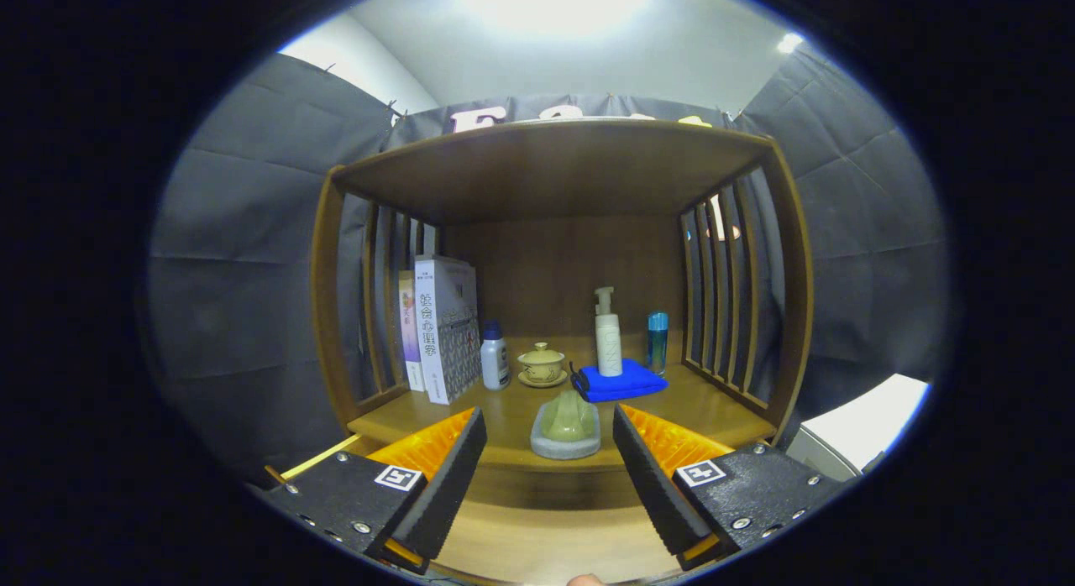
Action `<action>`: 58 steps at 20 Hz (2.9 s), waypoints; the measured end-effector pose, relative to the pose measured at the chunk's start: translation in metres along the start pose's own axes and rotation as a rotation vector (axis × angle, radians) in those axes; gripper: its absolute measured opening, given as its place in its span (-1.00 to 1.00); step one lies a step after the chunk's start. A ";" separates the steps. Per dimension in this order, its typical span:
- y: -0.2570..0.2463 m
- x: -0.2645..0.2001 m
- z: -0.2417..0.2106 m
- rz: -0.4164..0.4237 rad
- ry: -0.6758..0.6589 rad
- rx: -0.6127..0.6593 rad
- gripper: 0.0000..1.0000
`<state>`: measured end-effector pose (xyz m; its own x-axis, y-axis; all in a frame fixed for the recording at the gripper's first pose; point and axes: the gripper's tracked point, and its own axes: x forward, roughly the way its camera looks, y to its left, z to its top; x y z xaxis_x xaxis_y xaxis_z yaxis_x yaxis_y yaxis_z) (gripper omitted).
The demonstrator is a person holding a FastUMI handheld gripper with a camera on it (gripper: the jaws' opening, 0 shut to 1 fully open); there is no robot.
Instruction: Pull open the drawer, take out the items inside it, and place them on the countertop above the cabinet.
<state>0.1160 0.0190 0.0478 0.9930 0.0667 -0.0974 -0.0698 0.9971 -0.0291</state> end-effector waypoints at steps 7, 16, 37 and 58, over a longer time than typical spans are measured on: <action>-0.002 -0.050 -0.004 -0.014 -0.101 -0.070 0.89; 0.016 -0.104 -0.045 0.020 -0.128 -0.027 0.89; 0.025 -0.115 -0.180 -0.020 0.106 -0.017 0.90; 0.024 -0.073 -0.168 -0.086 0.015 -0.086 0.92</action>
<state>0.0259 0.0318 -0.1127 0.9942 -0.0202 -0.1058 0.0070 0.9924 -0.1231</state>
